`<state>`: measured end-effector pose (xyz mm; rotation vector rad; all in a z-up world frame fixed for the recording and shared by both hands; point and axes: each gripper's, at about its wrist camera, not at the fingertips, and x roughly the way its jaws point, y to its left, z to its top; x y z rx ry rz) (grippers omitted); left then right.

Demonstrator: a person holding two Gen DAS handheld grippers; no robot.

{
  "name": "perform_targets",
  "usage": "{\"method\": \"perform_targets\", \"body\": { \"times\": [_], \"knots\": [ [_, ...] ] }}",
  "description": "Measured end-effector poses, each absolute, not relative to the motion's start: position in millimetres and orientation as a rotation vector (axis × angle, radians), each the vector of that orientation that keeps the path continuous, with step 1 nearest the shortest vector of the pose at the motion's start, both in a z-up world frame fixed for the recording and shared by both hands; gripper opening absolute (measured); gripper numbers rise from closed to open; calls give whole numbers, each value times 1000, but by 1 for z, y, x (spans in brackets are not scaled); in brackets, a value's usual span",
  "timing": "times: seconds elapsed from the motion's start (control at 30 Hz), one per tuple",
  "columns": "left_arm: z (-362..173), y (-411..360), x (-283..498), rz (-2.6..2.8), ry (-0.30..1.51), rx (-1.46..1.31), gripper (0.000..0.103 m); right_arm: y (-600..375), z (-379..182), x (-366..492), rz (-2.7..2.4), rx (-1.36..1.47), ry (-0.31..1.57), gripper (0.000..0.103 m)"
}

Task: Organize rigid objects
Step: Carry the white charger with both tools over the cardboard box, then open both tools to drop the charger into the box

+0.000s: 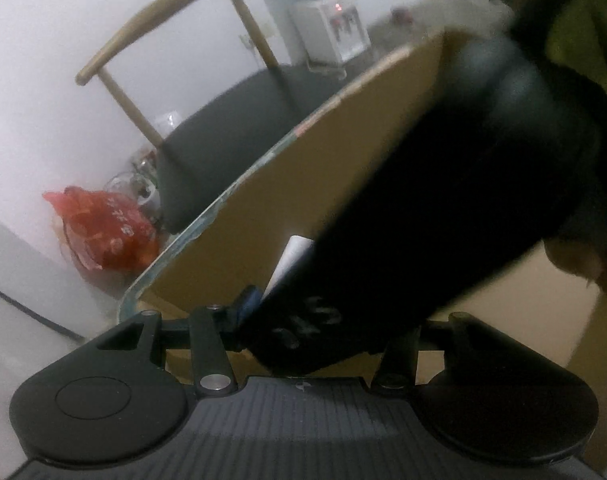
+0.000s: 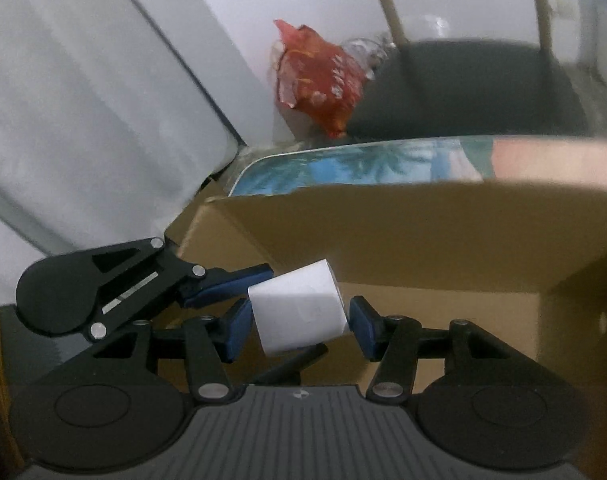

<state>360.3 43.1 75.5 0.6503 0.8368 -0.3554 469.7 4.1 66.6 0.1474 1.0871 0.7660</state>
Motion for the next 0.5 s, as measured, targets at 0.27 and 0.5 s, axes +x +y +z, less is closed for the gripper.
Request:
{"method": "perform_targets", "body": {
  "times": [0.27, 0.5],
  "knots": [
    [54, 39, 373, -271, 1014, 720, 52, 3, 15, 494, 677, 389, 1321, 57],
    [65, 34, 364, -183, 940, 768, 62, -5, 20, 489, 677, 408, 1304, 66]
  ]
}}
